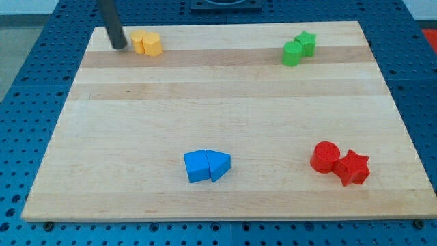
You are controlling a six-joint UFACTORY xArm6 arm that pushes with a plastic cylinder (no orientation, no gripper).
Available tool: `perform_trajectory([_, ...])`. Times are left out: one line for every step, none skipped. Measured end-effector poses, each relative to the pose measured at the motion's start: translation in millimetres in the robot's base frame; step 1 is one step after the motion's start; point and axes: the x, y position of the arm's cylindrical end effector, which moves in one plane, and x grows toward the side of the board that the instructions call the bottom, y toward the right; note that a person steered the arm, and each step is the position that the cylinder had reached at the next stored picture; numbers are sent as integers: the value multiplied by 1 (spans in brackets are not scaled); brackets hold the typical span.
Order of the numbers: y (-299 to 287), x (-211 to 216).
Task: Keep the yellow blocks in a horizontal line at the top left side of the board
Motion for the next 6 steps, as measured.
perform_trajectory([-25,50])
perform_trajectory([61,76])
perform_trajectory([106,57])
perform_trajectory([93,11])
perform_trajectory([100,3])
perform_trajectory([109,18])
